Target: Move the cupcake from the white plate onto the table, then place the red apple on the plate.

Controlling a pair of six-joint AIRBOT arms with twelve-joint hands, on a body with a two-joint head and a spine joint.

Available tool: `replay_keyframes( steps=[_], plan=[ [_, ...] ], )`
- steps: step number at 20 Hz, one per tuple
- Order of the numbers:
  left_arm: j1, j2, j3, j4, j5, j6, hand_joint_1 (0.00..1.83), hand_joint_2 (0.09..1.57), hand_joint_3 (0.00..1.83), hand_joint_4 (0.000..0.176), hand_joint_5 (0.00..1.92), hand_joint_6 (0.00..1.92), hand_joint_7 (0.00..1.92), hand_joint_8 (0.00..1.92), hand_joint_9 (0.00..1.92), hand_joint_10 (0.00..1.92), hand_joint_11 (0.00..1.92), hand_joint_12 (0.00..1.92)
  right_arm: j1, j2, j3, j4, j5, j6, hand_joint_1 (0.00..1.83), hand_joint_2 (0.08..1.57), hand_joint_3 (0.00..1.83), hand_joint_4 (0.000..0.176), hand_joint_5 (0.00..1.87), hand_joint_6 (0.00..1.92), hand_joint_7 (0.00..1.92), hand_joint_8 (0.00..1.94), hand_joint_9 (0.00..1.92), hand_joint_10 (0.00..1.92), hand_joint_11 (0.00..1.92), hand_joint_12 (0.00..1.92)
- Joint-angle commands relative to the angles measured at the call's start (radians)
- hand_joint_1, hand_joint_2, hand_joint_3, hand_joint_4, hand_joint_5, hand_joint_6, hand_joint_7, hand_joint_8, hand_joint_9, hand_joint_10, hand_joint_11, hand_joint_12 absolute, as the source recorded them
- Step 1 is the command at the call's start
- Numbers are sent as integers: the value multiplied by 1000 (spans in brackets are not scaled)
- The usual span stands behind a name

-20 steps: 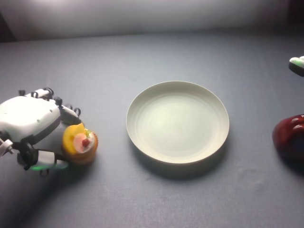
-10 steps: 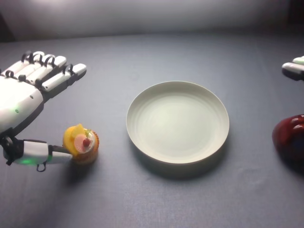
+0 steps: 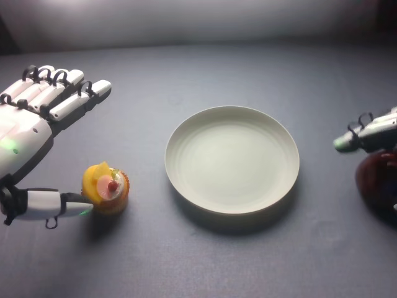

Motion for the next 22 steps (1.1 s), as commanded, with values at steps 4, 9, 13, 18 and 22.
replay_keyframes(
  steps=[4, 9, 13, 18, 22],
  plan=[
    [6, 6, -4, 6, -142, -7, 869, 816, 2, 176, 0, 0, 0, 0, 0, 0, 0, 0, 132, -17, 20, 17, 128, -12, 1240, 1119, 5, 0, 987, 869, 982, 1141, 1125, 879, 1049, 1297],
    [13, 4, -7, 8, -159, -21, 844, 844, 10, 176, 0, 0, 0, 0, 0, 0, 0, 0, 358, -155, 64, -113, 140, -15, 1234, 1127, 0, 0, 991, 844, 958, 1192, 964, 1023, 843, 1471],
    [9, 4, -8, 22, -148, -21, 838, 827, 0, 176, 8, 3, 0, 0, 0, 0, 0, 0, 385, -305, 146, -206, 54, 60, 1388, 1088, 0, 0, 1055, 645, 1019, 939, 970, 1210, 893, 1239],
    [13, 7, -6, 26, -121, -24, 915, 878, 15, 176, 0, 0, 0, 0, 0, 0, 0, 0, 385, -393, 228, -249, -86, 68, 1395, 1052, 5, 0, 1077, 485, 1163, 728, 1057, 1110, 705, 1190],
    [16, 5, -5, 14, -123, -25, 955, 889, 9, 168, 16, 5, 0, 0, 0, 0, 0, 0, 402, -392, 210, -226, -54, 76, 940, 687, 0, 174, 24, 0, 46, 2, 172, 23, 30, 927]
  ],
)
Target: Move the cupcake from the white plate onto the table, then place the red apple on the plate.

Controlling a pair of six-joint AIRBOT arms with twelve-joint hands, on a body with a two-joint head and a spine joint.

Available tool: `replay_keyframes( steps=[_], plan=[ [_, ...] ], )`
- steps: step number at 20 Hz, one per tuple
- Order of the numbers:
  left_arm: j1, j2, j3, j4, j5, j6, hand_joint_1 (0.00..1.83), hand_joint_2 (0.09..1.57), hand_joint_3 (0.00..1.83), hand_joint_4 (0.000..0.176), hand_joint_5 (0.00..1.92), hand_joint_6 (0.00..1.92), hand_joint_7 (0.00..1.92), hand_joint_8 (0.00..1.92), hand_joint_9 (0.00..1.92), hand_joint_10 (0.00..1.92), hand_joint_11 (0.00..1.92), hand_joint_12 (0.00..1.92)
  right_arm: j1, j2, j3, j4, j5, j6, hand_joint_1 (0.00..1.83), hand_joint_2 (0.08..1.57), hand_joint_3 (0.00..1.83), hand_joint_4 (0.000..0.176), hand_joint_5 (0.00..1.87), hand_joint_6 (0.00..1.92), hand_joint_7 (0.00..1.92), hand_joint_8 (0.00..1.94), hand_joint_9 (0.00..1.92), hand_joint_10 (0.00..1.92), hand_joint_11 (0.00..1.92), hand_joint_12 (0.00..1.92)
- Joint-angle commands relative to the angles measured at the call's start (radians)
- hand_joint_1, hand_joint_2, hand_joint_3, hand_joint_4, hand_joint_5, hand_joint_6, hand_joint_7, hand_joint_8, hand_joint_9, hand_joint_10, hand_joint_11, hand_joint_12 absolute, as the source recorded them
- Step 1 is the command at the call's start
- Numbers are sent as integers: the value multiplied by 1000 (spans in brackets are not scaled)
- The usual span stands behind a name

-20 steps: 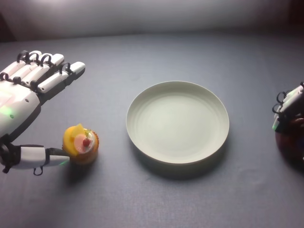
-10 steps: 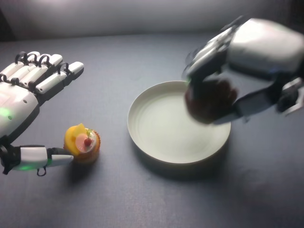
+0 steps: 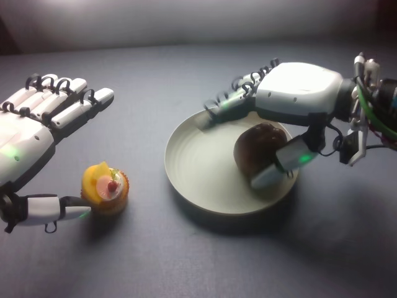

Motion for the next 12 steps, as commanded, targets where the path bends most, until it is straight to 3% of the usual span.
replay_keyframes(
  steps=[1, 3, 4, 5, 6, 8, 9, 10, 11, 12],
  plan=[
    [-1, 5, 2, 6, -128, -1, 955, 889, 9, 168, 16, 5, 0, 0, 0, 0, 0, 0, 13, 18, -16, 68, 147, 7, 940, 687, 0, 174, 24, 0, 46, 2, 172, 23, 30, 927],
    [7, 8, -2, 1, -145, -7, 944, 899, 10, 167, 6, 0, 0, 0, 0, 0, 0, 0, 4, 95, -59, 153, 247, 6, 926, 786, 5, 176, 0, 0, 1, 0, 55, 3, 0, 874],
    [15, 12, -5, -1, -161, -15, 929, 894, 6, 172, 0, 0, 0, 0, 0, 0, 0, 0, -22, 146, -85, 205, 307, 4, 794, 813, 0, 176, 0, 0, 0, 0, 58, 3, 0, 1033],
    [26, 16, -9, -3, -182, -27, 910, 886, 2, 175, 0, 0, 0, 0, 0, 0, 0, 0, -54, 194, -112, 256, 362, -12, 698, 797, 0, 176, 0, 0, 0, 0, 11, 0, 0, 322],
    [42, 22, -16, -3, -219, -45, 902, 884, 1, 176, 0, 0, 0, 0, 0, 0, 0, 0, -110, 255, -160, 334, 443, -49, 651, 764, 0, 176, 0, 0, 0, 0, 1, 0, 0, 64],
    [67, 37, -34, -7, -281, -58, 850, 883, 1, 173, 0, 0, 0, 0, 0, 0, 45, 21, -239, 354, -256, 491, 597, -153, 714, 767, 0, 176, 0, 0, 0, 0, 0, 0, 0, 2],
    [81, 42, -42, -15, -316, -65, 773, 891, 4, 156, 0, 0, 0, 0, 0, 0, 8, 3, -319, 395, -295, 577, 689, -193, 780, 782, 3, 176, 0, 0, 0, 0, 0, 0, 0, 0],
    [92, 43, -43, -17, -346, -92, 778, 919, 16, 157, 0, 0, 0, 0, 0, 0, 0, 0, -380, 403, -309, 633, 761, -193, 757, 760, 0, 176, 0, 0, 0, 0, 0, 0, 0, 0],
    [109, 44, -41, -10, -399, -151, 798, 934, 19, 170, 0, 0, 0, 0, 0, 0, 0, 0, -459, 403, -324, 703, 859, -192, 760, 781, 2, 176, 0, 0, 0, 0, 0, 0, 0, 0],
    [115, 47, -42, -7, -418, -164, 798, 934, 19, 170, 0, 0, 0, 0, 0, 0, 0, 0, -483, 402, -330, 724, 891, -192, 760, 781, 2, 176, 0, 0, 0, 0, 0, 0, 0, 0]
  ],
)
